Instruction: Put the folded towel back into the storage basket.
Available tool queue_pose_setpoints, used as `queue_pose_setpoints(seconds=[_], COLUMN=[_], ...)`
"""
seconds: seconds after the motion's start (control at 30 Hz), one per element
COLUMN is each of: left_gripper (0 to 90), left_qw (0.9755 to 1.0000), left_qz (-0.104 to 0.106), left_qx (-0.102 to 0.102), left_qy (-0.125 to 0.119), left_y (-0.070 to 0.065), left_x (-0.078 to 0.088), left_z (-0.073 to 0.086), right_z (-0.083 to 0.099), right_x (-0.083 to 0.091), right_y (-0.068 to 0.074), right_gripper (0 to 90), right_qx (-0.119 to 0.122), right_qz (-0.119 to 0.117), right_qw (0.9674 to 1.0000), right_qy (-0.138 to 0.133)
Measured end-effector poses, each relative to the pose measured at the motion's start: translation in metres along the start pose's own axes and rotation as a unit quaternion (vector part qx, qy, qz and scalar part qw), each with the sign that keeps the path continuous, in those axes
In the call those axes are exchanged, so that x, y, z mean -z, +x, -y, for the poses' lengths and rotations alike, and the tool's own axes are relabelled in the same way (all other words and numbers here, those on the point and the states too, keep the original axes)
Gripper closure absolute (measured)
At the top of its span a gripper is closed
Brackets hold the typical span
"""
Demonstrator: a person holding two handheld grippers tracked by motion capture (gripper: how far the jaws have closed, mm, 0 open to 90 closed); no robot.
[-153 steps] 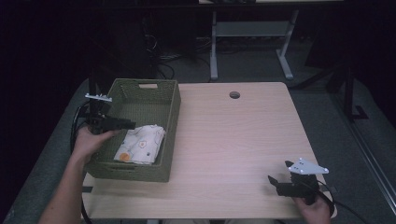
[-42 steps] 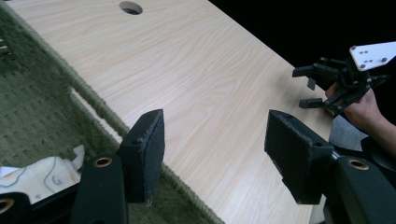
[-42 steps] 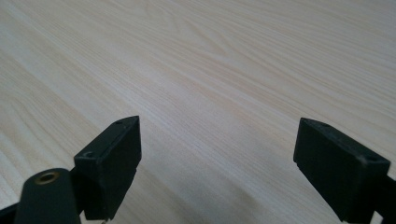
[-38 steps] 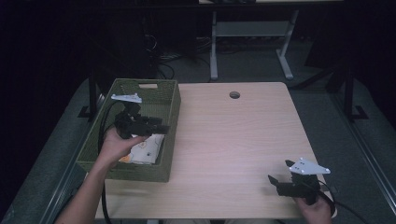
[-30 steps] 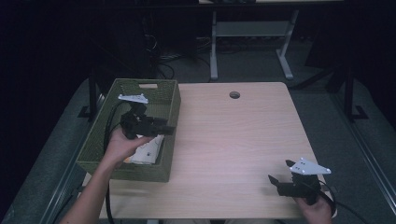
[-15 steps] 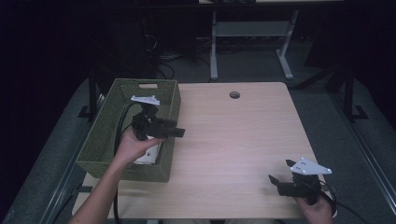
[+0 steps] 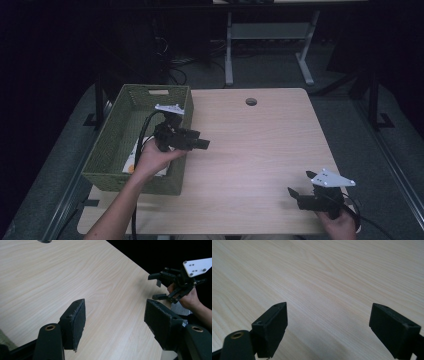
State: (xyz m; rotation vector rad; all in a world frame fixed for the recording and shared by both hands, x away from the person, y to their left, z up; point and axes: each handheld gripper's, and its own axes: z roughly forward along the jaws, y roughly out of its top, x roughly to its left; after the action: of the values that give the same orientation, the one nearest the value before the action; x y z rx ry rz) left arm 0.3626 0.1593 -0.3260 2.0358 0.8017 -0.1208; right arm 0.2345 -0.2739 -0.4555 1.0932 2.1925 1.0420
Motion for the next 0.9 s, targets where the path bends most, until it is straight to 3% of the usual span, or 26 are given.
queue_pose_setpoints(seconds=[0.67, 0.9], left_gripper=[30.3, 29.8], left_qw=[0.9998, 0.9997], left_qz=[0.018, 0.022], left_qx=[-0.006, 0.001], left_qy=[0.01, 0.006], left_y=[-0.019, -0.023], left_x=[-0.043, -0.057], left_z=[-0.005, -0.004], right_z=[0.0, 0.0], right_x=[0.002, 0.002], right_y=[-0.001, -0.002], right_gripper=[14.8, 14.8], right_qx=[-0.002, 0.0], right_qz=[-0.002, -0.003], right_qw=[1.0, 1.0], right_qy=[-0.004, -0.004])
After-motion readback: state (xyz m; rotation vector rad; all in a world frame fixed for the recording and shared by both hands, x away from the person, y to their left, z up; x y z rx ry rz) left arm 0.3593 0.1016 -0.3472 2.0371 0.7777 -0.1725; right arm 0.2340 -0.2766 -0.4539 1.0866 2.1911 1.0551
